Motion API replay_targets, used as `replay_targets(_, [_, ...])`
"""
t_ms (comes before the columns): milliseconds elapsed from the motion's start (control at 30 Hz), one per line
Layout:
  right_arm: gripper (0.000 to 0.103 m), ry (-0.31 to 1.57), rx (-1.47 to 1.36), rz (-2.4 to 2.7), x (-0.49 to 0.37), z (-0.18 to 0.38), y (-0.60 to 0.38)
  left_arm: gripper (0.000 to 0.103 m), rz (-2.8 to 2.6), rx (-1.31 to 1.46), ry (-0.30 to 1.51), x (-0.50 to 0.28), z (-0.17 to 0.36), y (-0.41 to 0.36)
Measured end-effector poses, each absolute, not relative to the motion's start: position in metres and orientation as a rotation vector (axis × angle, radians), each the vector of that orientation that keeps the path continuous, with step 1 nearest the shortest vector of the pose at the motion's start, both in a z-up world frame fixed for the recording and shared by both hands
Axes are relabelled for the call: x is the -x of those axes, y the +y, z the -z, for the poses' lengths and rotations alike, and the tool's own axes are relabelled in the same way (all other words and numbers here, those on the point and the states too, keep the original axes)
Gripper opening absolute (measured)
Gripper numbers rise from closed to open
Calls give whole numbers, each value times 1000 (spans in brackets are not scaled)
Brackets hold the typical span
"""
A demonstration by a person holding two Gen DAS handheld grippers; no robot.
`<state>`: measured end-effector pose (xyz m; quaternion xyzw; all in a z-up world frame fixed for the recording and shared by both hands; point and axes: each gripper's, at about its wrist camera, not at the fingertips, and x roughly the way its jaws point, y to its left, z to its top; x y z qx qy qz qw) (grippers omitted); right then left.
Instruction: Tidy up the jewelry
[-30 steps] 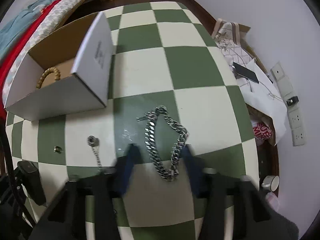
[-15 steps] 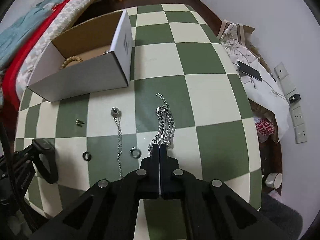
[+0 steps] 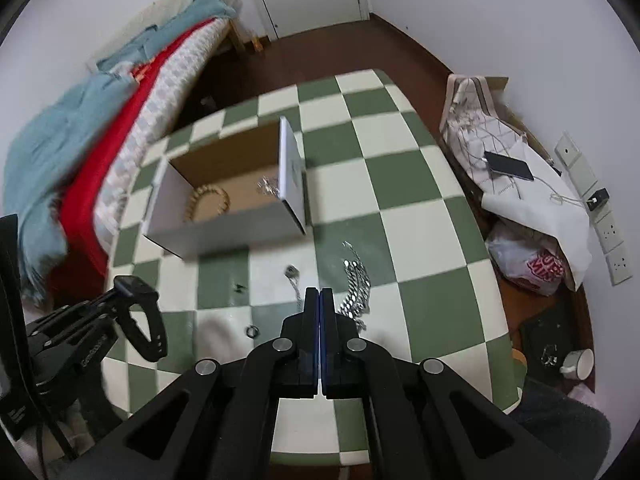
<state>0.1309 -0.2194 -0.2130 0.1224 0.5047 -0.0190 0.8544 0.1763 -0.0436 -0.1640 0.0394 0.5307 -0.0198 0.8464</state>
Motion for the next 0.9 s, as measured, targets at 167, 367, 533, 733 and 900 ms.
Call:
replay_targets(167, [12, 1227, -334, 58, -159, 269, -242, 1, 34, -83, 1128, -183, 168, -45])
replay_targets(367, [43, 1301, -303, 114, -182, 320, -248, 1, 22, -95, 1166, -187, 186, -45])
replay_targets(533, [17, 1300, -132, 136, -191, 322, -221, 1, 13, -106, 1178, -189, 192, -45])
replay_targets(733, [0, 1201, -200, 109, -180, 290, -225, 1, 13, -99, 1167, -189, 186, -42])
replay_targets(900, [0, 1103, -248, 73, -162, 248, -222, 1, 28, -80, 1146, -189, 173, -42])
